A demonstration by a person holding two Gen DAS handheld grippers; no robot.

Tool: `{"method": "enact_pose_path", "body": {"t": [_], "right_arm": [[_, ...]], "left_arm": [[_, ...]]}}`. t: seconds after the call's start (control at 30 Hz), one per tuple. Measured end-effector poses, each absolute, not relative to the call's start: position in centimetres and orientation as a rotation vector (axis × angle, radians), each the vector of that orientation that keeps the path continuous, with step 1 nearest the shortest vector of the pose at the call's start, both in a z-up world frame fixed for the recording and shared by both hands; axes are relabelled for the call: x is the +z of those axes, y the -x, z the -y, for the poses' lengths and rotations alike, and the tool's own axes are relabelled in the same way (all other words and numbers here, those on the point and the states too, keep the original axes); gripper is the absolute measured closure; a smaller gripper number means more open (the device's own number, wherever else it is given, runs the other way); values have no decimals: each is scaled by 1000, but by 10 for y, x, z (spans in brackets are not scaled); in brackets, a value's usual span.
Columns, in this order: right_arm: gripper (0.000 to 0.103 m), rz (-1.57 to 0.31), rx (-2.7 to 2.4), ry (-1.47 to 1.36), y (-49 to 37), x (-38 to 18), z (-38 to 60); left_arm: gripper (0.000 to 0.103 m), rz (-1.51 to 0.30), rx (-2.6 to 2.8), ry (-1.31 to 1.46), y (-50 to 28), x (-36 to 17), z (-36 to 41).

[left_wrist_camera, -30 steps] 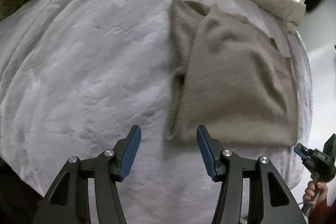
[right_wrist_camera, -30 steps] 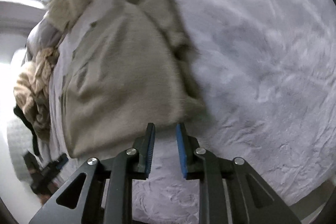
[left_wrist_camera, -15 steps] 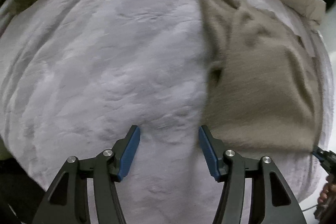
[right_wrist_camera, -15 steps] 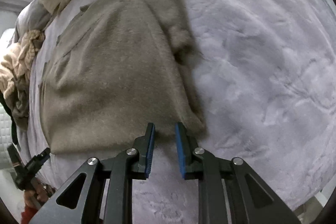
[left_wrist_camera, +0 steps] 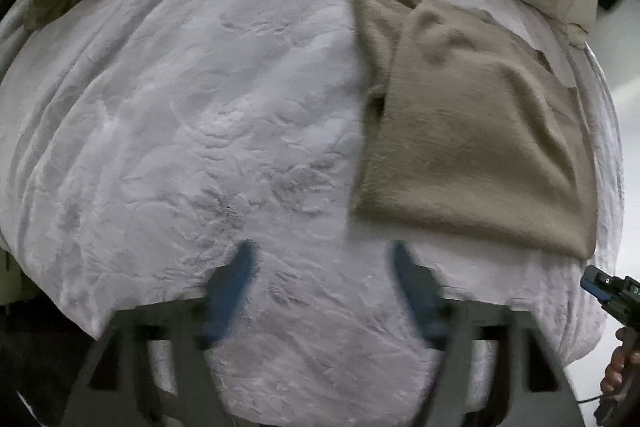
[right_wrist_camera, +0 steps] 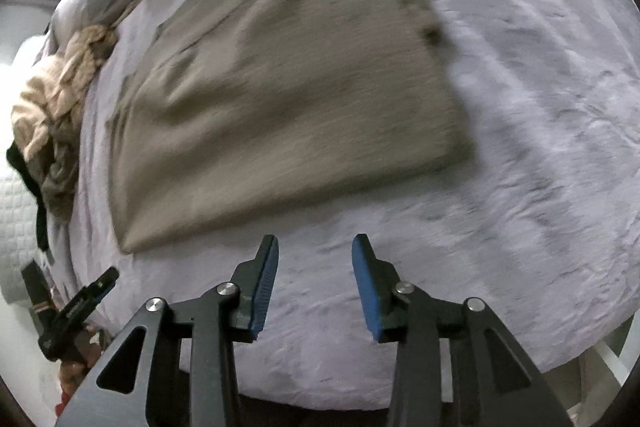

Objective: Fold small clothes
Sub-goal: 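Open both grippers and withdraw them from the folded sweater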

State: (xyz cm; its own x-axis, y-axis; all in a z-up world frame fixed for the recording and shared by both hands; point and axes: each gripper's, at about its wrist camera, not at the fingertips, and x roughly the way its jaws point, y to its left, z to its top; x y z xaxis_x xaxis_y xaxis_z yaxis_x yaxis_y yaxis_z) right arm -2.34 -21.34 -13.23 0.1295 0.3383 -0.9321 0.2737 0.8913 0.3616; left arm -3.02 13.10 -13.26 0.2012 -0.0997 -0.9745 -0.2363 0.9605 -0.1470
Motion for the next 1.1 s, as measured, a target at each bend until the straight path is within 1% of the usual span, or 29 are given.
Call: {"method": "enact_pose_path", "body": {"t": [0.03, 0.13, 0.2, 0.4, 0.43, 0.5, 0.63, 0.7, 0.77, 0.83, 0.87, 0.9, 1.0, 1.1], "right_arm": [[61, -1463, 64, -504, 23, -131, 207], [60, -1475, 107, -471, 20, -129, 185], [54, -1484, 128, -457, 21, -127, 174], [48, -1492, 178, -409, 21, -125, 143], [45, -1492, 183, -401, 22, -124, 140], [30, -1492, 185, -371, 22, -122, 134], [29, -1485, 187, -331, 22, -119, 121], [23, -1482, 192, -318, 22, -119, 115], [23, -1470, 198, -293, 21, -117, 108], [21, -1444, 207, -252, 22, -114, 100], [16, -1420, 220, -218, 22, -112, 95], [9, -1407, 231, -193, 23, -111, 90], [9, -1402, 285, -114, 24, -110, 72], [9, -1466, 334, -90, 24, -116, 57]], "left_arm": [[10, -1350, 97, 275, 34, -128, -132], [10, -1346, 78, 267, 38, -122, -124], [10, -1351, 66, 275, 40, -121, -124], [10, -1376, 68, 250, 39, -126, -115], [10, -1381, 69, 253, 40, -128, -116], [10, -1389, 72, 257, 42, -130, -116], [10, -1417, 66, 269, 44, -138, -119], [10, -1424, 69, 269, 44, -142, -119], [10, -1429, 69, 271, 44, -145, -120], [10, -1439, 47, 299, 46, -148, -123], [10, -1439, 41, 315, 48, -148, -124], [10, -1435, 38, 328, 49, -148, -126], [10, -1405, 30, 376, 54, -144, -133], [10, -1383, 24, 450, 56, -141, -143]]}}
